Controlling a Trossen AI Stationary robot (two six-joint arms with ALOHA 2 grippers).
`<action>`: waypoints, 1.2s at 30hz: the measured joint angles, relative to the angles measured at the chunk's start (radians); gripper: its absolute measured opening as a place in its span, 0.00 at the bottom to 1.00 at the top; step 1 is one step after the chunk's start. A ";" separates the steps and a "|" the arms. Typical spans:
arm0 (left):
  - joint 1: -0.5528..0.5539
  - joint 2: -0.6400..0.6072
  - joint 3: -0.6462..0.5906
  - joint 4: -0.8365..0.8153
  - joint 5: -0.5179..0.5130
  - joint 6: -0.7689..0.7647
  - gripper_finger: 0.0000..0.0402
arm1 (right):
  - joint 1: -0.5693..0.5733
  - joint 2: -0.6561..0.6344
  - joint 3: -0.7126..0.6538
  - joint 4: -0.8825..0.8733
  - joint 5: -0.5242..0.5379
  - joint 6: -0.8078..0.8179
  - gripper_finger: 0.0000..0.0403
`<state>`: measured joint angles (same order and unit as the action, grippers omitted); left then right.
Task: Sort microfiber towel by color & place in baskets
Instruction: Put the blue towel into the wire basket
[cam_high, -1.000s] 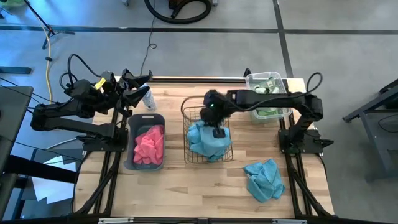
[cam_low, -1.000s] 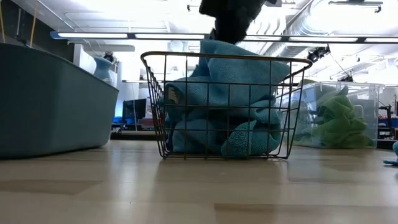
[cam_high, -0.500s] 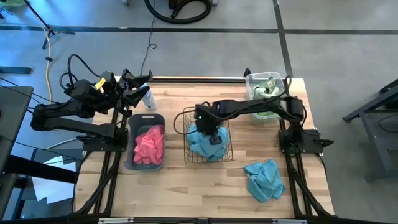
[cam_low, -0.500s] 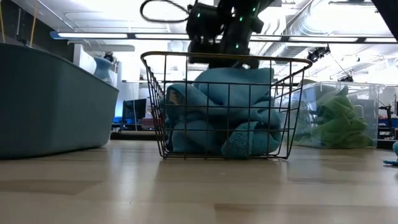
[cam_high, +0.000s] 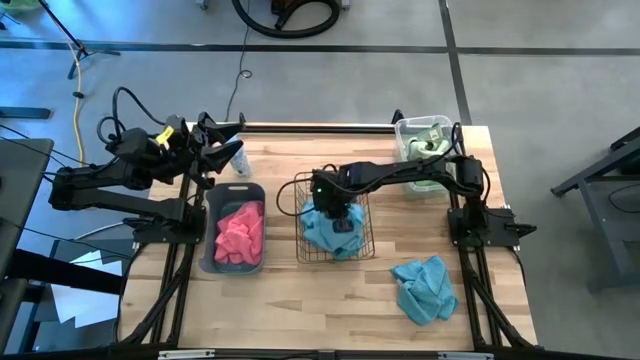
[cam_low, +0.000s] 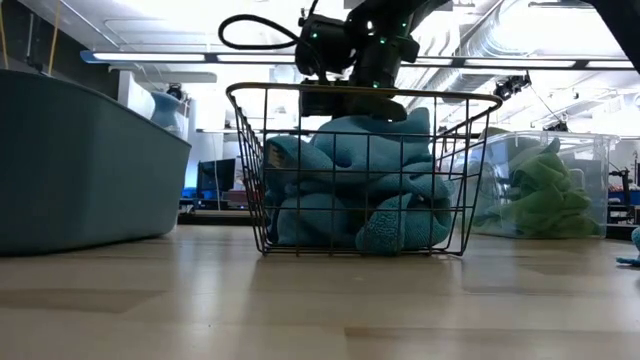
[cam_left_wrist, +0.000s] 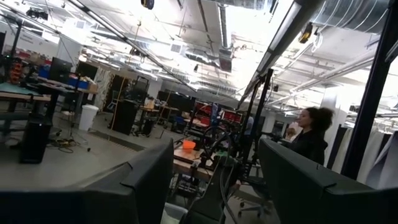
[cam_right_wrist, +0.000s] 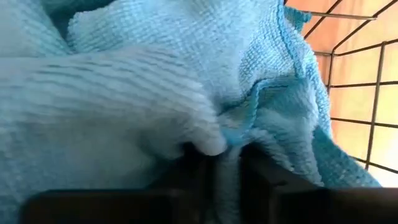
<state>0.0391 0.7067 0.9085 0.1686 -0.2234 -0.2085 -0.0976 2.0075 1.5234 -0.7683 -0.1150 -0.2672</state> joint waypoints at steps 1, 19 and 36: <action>0.000 0.000 0.000 -0.005 0.000 0.000 0.56 | 0.001 0.000 -0.001 0.004 0.001 0.001 0.18; 0.000 0.000 0.000 -0.049 0.000 0.000 0.56 | -0.019 -0.002 0.394 -0.306 -0.017 -0.025 0.57; 0.000 0.000 0.000 -0.098 0.000 -0.003 0.56 | -0.051 -0.007 0.553 -0.720 -0.177 -0.129 0.57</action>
<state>0.0391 0.7067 0.9085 0.0708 -0.2230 -0.2115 -0.1491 2.0004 2.0761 -1.4879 -0.2919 -0.3963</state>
